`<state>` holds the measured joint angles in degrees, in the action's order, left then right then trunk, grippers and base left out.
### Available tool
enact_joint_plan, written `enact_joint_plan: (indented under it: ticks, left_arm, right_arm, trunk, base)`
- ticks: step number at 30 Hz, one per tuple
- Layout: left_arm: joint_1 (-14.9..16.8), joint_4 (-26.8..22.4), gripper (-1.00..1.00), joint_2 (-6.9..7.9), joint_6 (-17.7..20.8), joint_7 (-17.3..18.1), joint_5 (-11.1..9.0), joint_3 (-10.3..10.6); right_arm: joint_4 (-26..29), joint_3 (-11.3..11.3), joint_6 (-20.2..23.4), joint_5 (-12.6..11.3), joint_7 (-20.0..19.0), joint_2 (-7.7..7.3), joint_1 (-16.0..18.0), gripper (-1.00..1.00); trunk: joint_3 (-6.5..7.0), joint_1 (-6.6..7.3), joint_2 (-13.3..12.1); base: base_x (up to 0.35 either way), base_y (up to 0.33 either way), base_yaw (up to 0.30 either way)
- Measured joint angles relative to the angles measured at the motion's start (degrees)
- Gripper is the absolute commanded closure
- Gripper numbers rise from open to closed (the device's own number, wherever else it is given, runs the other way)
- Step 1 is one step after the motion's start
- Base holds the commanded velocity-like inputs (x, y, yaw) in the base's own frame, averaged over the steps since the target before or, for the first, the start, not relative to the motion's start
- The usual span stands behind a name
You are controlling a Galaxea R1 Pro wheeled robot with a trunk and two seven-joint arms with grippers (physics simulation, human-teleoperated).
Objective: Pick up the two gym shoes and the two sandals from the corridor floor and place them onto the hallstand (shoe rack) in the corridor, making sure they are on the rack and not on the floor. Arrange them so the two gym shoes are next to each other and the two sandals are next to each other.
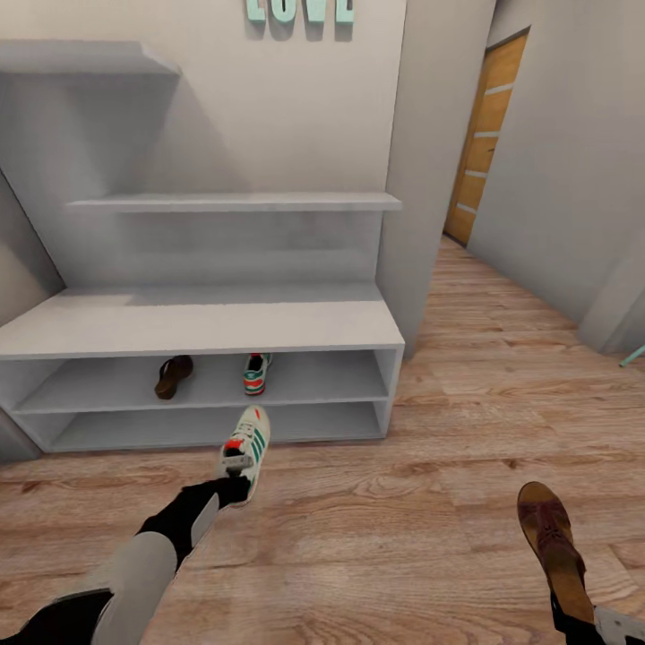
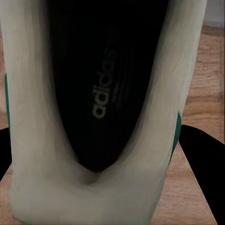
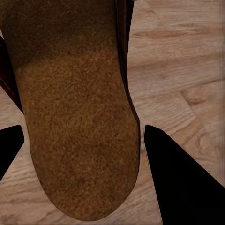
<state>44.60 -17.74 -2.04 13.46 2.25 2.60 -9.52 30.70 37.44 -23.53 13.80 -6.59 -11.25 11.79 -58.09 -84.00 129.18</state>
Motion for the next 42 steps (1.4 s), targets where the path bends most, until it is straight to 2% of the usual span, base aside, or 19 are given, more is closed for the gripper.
enact_joint_plan:
  ticks: [7, 11, 12, 13, 14, 18, 26, 42]
  left_arm:
    - [1.11, -1.19, 1.00, 0.59, 2.02, -0.20, 0.17, 0.25]
    - [1.04, -6.17, 1.00, 0.77, 2.70, 0.11, 0.10, 0.34]
    - [1.24, -7.03, 1.00, 0.72, 2.89, 0.12, 0.38, 0.31]
    - [1.51, -7.33, 1.00, 0.41, 4.02, 0.09, 1.49, 0.21]
    - [1.61, -7.48, 1.00, 0.18, 5.09, 0.08, 2.15, 0.14]
    - [1.68, -7.78, 1.00, 0.03, 5.97, 0.12, 2.71, 0.08]
    - [1.39, -7.89, 1.00, 0.03, 6.10, 0.15, 2.83, 0.09]
    - [1.03, -7.80, 1.00, 0.17, 5.56, 0.15, 2.81, 0.05]
  right_arm:
    - [0.02, -0.14, -0.12, -0.03, -0.25, 0.64, 0.00, 1.00]
    - [0.12, -0.20, -0.08, -0.12, -0.32, 0.95, 0.00, 1.00]
    - [0.16, -0.13, -0.07, -0.16, -0.35, 0.94, 0.00, 1.00]
    - [0.17, -0.07, -0.07, -0.16, -0.34, 0.93, -0.01, 1.00]
    - [0.18, -0.01, -0.07, -0.18, -0.33, 0.93, 0.00, 1.00]
    - [0.18, 0.03, -0.07, -0.17, -0.35, 0.93, 0.00, 1.00]
    - [0.18, 0.05, -0.07, -0.17, -0.32, 0.93, 0.00, 1.00]
    - [0.14, -0.09, -0.20, -0.05, -0.38, 0.84, -0.01, 1.00]
  trunk:
    - [0.00, 0.00, 0.00]
    - [-0.18, -0.21, 0.39]
    - [-0.41, -0.43, 0.79]
    - [-0.67, -0.66, 1.19]
    - [-0.75, -0.66, 1.20]
    - [-1.10, -0.66, 1.20]
    - [-1.68, -0.65, 1.20]
    - [-1.75, -0.63, 1.20]
  base:
    - [0.000, 0.000, 0.000]
    - [0.000, 0.000, 0.000]
    - [0.000, 0.000, 0.000]
    - [0.000, 0.000, 0.000]
    - [0.000, 0.000, 0.000]
    - [0.000, 0.000, 0.000]
    - [0.048, -0.006, 0.000]
    - [0.287, -0.111, 0.000]
